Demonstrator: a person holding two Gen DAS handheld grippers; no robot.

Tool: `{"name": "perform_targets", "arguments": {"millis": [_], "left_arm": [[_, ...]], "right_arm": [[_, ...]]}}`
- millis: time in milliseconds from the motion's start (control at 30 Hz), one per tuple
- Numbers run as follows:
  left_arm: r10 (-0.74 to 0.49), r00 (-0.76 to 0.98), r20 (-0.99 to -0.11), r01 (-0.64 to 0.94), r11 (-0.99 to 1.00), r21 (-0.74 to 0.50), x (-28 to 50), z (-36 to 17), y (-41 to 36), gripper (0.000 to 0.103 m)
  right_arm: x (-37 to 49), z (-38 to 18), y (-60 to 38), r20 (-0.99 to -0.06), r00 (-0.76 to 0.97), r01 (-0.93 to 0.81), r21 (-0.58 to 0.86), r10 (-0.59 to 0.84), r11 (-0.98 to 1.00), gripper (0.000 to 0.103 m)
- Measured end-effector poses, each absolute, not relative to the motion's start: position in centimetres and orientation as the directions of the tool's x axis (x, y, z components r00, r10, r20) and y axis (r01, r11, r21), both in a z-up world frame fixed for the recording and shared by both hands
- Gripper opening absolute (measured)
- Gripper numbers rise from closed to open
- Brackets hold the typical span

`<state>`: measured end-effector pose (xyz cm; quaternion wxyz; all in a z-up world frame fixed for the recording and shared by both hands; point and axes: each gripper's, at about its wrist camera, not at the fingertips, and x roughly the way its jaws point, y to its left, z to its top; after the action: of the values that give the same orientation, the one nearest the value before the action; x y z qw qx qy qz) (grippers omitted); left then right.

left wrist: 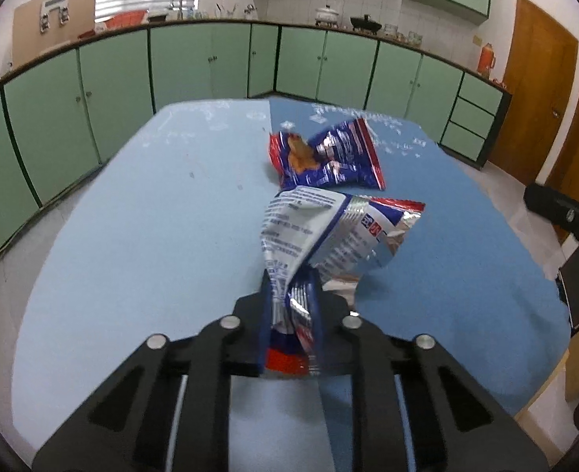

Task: Collect trash
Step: 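Return to the mat and grasp the white snack wrapper with the left gripper, then grasp the blue snack bag with right gripper while left holds the white wrapper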

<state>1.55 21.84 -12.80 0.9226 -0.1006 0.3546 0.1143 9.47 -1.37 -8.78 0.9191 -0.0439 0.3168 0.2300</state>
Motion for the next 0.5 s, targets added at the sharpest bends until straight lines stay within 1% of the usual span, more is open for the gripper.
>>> {"name": "perform_targets", "arguments": {"millis": [100,267,500], "left_arm": [[0.166,0.737,-0.655,-0.311,0.944,-0.11,1.5,-11.9,22.5,0.014],[0.241,0.741,-0.626,-0.371,0.925,-0.082,2.3,-10.4,24.1,0.014],[0.294,0.717,-0.632,-0.424,0.903,-0.06,4.7,-10.0,26.4,0.014]], "right_arm": [[9.6,-8.6,-1.0,-0.597,0.692,-0.458,0.069,0.405,0.886,0.096],[10.5,-8.0,0.8,-0.574,0.693,-0.486,0.075,0.436,0.871,0.096],[13.0,-8.0,4.6,-0.559,0.684,-0.518,0.081,0.469,0.852,0.096]]}}
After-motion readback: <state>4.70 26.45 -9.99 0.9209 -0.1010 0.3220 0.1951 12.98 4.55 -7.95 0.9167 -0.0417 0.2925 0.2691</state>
